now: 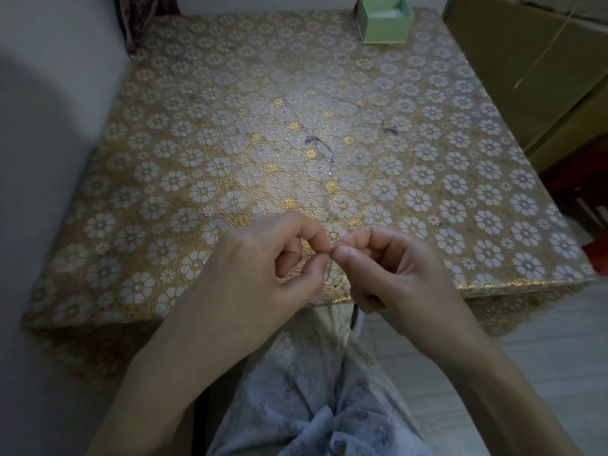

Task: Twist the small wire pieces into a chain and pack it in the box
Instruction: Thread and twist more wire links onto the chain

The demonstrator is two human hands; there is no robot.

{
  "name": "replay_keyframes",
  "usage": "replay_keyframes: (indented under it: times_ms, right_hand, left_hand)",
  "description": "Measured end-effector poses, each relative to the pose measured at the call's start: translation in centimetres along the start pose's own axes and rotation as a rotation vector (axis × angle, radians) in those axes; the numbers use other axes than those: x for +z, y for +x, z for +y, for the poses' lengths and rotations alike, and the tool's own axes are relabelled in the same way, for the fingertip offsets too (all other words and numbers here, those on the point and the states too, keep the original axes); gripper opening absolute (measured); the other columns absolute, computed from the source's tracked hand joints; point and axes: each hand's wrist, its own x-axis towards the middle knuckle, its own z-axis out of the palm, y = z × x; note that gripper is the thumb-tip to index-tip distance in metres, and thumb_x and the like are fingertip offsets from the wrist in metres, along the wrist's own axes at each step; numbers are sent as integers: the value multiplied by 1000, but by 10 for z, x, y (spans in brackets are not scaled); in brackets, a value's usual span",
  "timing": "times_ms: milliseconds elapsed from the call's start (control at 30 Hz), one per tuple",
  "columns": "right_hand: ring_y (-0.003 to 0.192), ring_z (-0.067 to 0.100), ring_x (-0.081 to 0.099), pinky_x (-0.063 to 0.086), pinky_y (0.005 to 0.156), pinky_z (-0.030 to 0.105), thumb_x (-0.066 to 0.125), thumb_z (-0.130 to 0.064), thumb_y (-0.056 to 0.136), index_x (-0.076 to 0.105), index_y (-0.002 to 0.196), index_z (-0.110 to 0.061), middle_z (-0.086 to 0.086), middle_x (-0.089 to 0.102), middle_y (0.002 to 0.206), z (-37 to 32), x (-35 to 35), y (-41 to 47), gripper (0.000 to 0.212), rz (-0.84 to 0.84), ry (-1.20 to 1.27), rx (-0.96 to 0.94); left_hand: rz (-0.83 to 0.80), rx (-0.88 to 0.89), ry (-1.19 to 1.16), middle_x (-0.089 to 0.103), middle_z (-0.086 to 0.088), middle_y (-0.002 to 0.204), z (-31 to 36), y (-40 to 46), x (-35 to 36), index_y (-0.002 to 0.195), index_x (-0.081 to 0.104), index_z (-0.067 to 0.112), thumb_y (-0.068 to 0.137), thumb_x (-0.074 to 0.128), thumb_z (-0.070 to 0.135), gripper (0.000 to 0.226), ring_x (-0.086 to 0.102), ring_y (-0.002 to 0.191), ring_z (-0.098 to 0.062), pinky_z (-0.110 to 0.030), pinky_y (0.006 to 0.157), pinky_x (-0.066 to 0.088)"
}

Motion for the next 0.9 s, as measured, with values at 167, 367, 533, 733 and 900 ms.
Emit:
replay_keyframes:
  times_ms: [167, 367, 533, 733, 900]
  right_hand:
    - [38, 2, 34, 30, 39, 14, 59, -17, 80, 62, 72, -13, -11, 44, 45, 1, 0, 0, 9, -3, -6, 5]
    - [38, 2, 33, 29, 39, 15, 59, -17, 80, 61, 72, -12, -12, 42, 45, 0, -1, 0, 10, -14, 25, 47]
    - [38, 2, 32, 28, 39, 14, 66, -18, 81, 61, 75, -9, -12, 40, 45, -1, -1, 0, 12, -32, 17, 70]
    - [39, 2, 31, 28, 41, 13, 58, -19, 80, 62, 71, -18, -13, 40, 47, 2, -1, 0, 10, -41, 49, 93]
    - [39, 2, 34, 29, 39, 12, 56, -16, 79, 58, 71, -18, -13, 43, 48, 0, -1, 1, 9, -69, 44, 97]
  left_hand:
    - [19, 50, 57, 24, 16, 53, 0, 1, 1, 79, 61, 24, 78, 57, 30, 8, 36, 52, 4, -6, 56, 31]
    - [-10, 112, 105, 25, 17, 55, -2, 2, -1, 80, 63, 20, 79, 57, 27, 9, 34, 54, 4, -12, 56, 35]
    - [-28, 112, 112, 25, 17, 57, -2, 2, -1, 78, 62, 19, 78, 56, 25, 8, 33, 55, 5, -7, 59, 31]
    - [-51, 2, -18, 32, 3, 55, -4, 0, 0, 77, 60, 25, 77, 56, 32, 8, 36, 52, -2, -8, 56, 32]
    - [-67, -65, -114, 36, 4, 58, -3, -1, -1, 80, 58, 27, 75, 55, 36, 11, 36, 50, -5, -11, 50, 31]
